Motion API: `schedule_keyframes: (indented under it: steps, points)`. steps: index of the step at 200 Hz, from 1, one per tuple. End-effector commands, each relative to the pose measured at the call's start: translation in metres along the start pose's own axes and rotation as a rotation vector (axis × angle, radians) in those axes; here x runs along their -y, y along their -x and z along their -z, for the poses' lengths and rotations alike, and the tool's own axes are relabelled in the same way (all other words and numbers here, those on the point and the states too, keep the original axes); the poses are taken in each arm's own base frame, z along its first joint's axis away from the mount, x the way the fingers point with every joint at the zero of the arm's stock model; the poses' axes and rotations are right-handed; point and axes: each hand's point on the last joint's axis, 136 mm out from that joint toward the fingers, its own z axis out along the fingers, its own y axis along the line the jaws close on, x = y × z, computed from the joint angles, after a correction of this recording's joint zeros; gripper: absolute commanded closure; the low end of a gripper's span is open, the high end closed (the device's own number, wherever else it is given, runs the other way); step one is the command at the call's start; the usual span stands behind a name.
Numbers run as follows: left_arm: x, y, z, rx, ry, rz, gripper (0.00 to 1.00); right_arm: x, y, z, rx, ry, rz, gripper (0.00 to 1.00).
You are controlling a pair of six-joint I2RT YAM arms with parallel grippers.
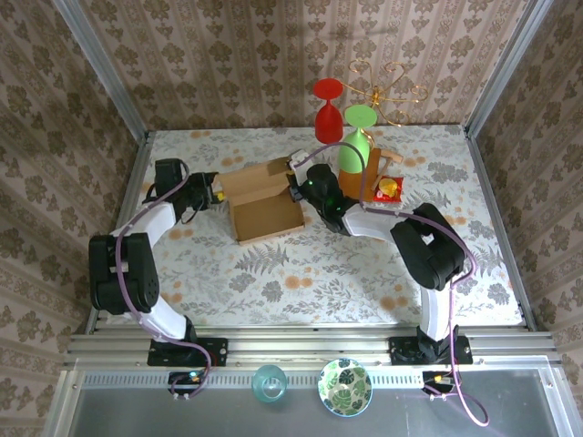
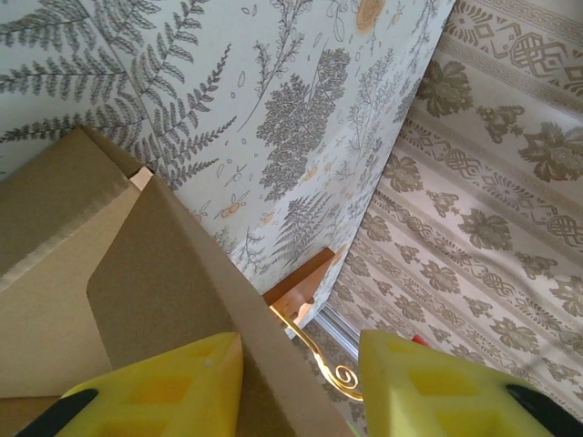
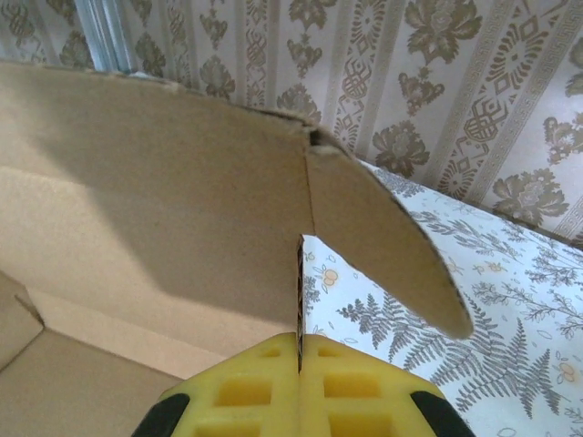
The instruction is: Fold the paper box
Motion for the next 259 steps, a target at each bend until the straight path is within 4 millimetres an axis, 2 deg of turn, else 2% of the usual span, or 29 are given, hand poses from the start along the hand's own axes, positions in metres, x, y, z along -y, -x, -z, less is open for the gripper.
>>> schedule_keyframes:
  steps: [1, 46, 82, 109, 167, 188, 259]
  points:
    - [-0.002, -0.019, 0.007, -0.038, -0.008, -0.045, 0.61, -0.022, 0.016, -0.001, 0.08, 0.031, -0.061, 1.0]
    - [-0.014, -0.023, 0.014, -0.023, 0.015, -0.105, 0.62, -0.02, -0.011, 0.011, 0.086, 0.006, -0.092, 1.0]
    - [-0.024, -0.027, 0.018, -0.019, 0.022, -0.166, 0.63, -0.032, -0.028, 0.021, 0.09, 0.029, -0.096, 0.98]
    - [-0.04, -0.029, 0.016, -0.025, 0.045, -0.191, 0.64, -0.037, -0.043, 0.025, 0.077, 0.025, -0.082, 0.98]
    - [-0.066, -0.027, 0.018, -0.008, 0.078, -0.211, 0.69, -0.041, -0.045, 0.032, 0.038, 0.024, -0.073, 0.98]
    - [-0.072, -0.025, 0.019, -0.003, 0.098, -0.223, 0.71, -0.042, -0.045, 0.036, 0.002, 0.022, -0.09, 0.9]
    - [-0.09, -0.023, 0.019, 0.009, 0.141, -0.245, 0.73, -0.038, -0.07, 0.042, -0.091, -0.012, -0.104, 0.85]
